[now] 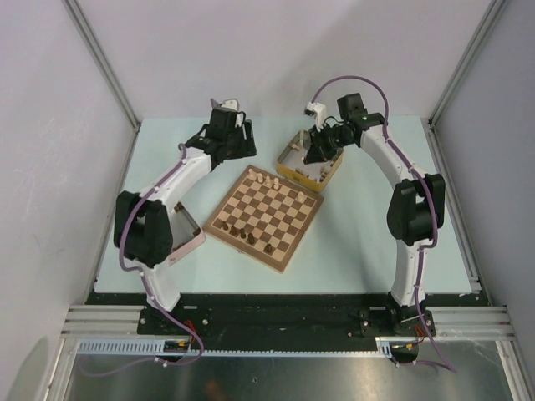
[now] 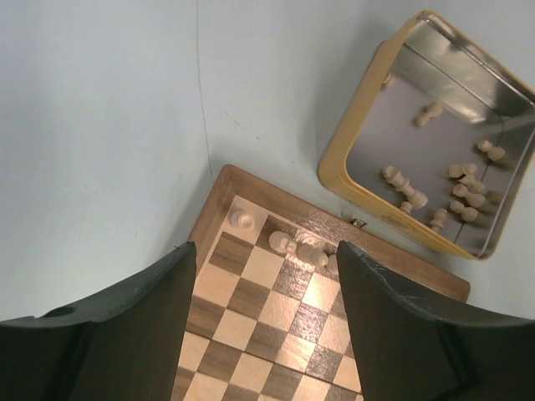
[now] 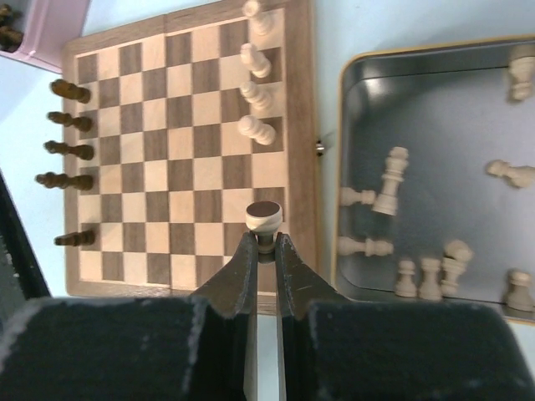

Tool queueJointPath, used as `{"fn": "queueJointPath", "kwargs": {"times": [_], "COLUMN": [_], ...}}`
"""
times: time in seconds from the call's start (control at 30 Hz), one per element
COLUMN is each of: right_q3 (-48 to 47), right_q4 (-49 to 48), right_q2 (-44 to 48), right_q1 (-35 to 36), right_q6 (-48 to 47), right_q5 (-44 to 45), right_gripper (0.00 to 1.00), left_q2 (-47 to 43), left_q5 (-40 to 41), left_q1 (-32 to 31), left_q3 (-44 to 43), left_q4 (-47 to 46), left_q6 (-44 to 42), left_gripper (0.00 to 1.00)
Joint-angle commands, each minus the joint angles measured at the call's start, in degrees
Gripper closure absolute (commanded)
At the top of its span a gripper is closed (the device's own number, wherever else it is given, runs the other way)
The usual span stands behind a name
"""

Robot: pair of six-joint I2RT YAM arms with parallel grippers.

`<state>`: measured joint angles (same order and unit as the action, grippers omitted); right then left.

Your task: Set up the chess pieces on the board

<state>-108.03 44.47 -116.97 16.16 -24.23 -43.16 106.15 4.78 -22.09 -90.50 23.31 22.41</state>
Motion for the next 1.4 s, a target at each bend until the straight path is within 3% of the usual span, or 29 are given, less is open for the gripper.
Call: {"fn": "queueJointPath", "kwargs": {"times": [0.0,0.17,0.43,0.7,0.87,1.17,1.37], "right_q3": [-5.3,-11.1,-21.0,-23.2,-24.5,-25.2,-28.1], "right_q4": [3.6,7.6,11.4,8.9,6.9,3.7,7.7], "right_q2": [-2.1,-7.3,-15.2,-20.1,-22.6,-23.0,-22.1], "right_q1": [-0.9,-0.9,1.1,4.0,5.5,6.5,3.6], "right_q6": [-3.5,-7.2,-16.4,-23.2,-25.0,-25.4,-19.5], "right_q5": [5.8,13.9,28.1,38.7,41.1,43.2,37.9], "right_gripper": [0.95,0.94,0.92,0.87,0.83,0.61,0.6], "left_q2": [-8.3,-15.7,-28.6,-41.7,-49.7,-55.6,-55.9], "left_q5": [1.6,3.3,3.7,4.1,5.5,7.0,7.2], "left_q1": [0.6,1.2,1.6,1.7,1.7,1.8,1.8], "left_q3": [3.4,7.7,16.9,27.7,32.0,35.5,35.0], "left_q4": [-0.5,-0.5,-0.5,-0.4,-0.5,-0.3,0.0], "left_q6": [-0.8,-1.3,-1.7,-0.4,0.8,2.3,1.6], "left_gripper": [0.27,0.18,0.14,0.1,0.06,0.03,0.02]}}
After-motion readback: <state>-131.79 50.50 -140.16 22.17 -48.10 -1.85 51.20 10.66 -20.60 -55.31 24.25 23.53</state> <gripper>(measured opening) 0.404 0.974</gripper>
